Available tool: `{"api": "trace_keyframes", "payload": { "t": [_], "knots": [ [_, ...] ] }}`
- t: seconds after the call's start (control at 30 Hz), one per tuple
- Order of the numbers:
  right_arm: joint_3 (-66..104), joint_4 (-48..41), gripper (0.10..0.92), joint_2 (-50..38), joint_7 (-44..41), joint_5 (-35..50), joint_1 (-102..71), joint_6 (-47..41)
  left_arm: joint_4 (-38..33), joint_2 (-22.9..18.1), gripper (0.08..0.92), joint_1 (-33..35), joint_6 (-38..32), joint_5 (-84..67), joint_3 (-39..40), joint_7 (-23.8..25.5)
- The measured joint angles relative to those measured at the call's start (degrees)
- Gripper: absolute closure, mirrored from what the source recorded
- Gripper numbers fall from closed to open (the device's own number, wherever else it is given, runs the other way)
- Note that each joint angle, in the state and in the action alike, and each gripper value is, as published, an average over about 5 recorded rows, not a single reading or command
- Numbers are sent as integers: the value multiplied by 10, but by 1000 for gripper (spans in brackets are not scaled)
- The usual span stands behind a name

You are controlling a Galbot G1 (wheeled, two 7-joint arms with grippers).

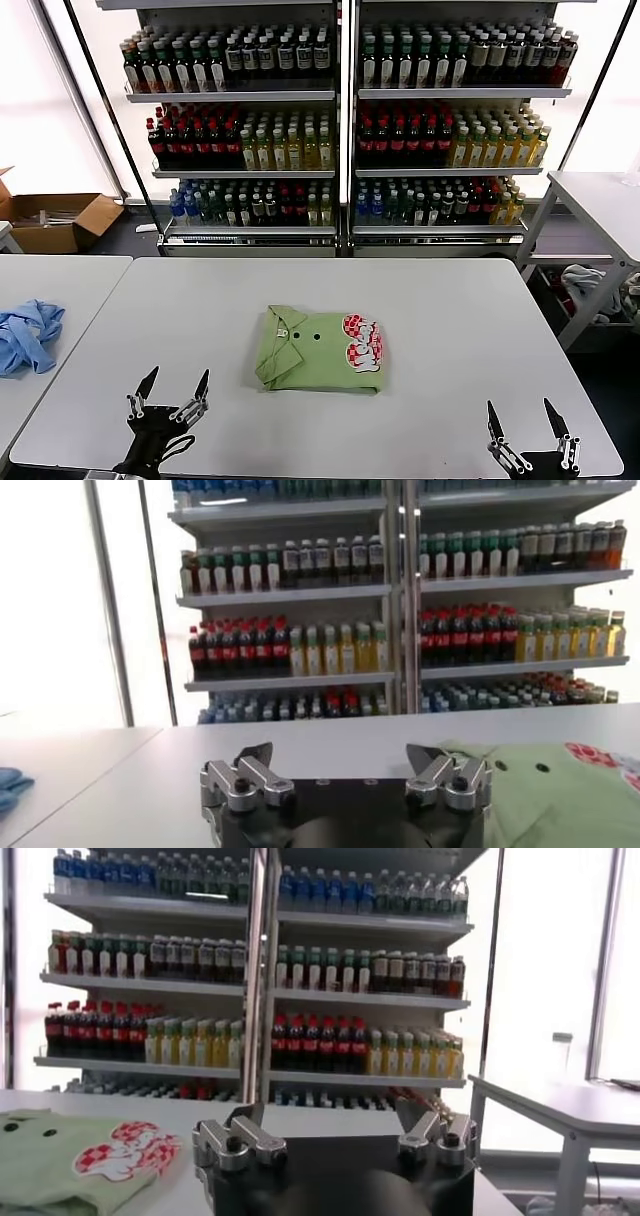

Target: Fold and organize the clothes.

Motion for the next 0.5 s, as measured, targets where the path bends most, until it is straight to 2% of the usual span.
{"api": "trace_keyframes", "payload": {
  "t": [0.5],
  "knots": [
    [-6,-12,203,2,8,-6,-7,27,5,4,177,6,-13,-2,-6,-6]
  ]
}}
